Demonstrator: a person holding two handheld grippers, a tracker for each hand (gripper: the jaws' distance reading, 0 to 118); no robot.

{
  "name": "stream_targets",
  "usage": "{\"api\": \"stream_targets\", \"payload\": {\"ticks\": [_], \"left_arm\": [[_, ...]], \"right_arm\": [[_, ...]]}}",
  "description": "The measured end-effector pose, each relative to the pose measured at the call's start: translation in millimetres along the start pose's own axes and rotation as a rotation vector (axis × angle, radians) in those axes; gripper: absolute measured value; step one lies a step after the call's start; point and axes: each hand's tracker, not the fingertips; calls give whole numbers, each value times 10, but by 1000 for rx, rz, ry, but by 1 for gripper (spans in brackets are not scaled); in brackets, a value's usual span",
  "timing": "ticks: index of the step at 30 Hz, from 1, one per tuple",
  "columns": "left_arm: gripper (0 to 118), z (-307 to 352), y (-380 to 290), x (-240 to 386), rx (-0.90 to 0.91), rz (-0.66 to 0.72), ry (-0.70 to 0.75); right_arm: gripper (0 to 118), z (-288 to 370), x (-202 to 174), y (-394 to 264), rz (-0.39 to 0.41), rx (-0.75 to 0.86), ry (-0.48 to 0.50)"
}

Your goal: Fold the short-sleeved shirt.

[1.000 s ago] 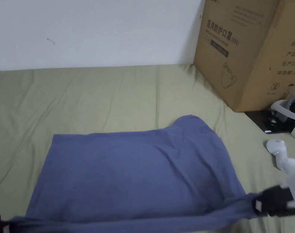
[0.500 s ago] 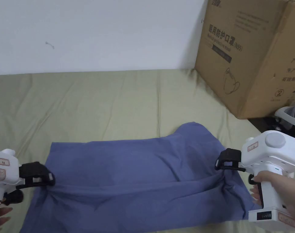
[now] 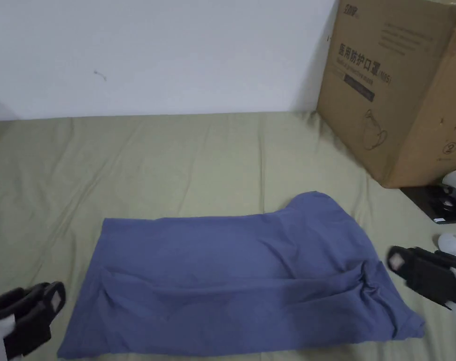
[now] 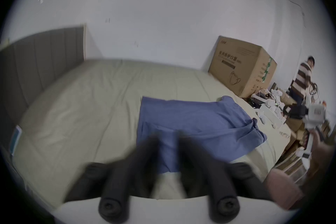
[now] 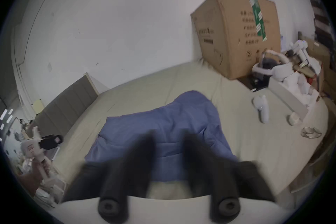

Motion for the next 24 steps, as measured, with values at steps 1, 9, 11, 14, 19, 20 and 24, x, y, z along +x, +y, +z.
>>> {"api": "stream_targets", "payload": {"ticks": [1, 9, 11, 14, 19, 20, 24], "left_arm": [[0, 118, -41, 79, 19, -26, 44], [0, -549, 26, -307, -434, 108, 86], [1, -878, -98, -470, -484, 133, 58], [108, -1357, -321, -596, -587, 85, 128], [113, -1912, -760, -630, -685, 32, 201], [118, -2050, -823, -769, -711, 34, 200], [113, -1844, -763, -505, -645, -24, 220]], "right_arm": [[1, 51, -102, -48, 11, 18, -80], [1, 181, -232, -49, -26, -17, 24], [1, 181, -223, -18, -31, -24, 36], [1, 167, -183, -5, -63, -41, 46], [1, 159, -119, -7, -112, -69, 55], [1, 153, -114, -5, -109, -76, 50], [1, 115, -82, -28, -85, -93, 20]]}}
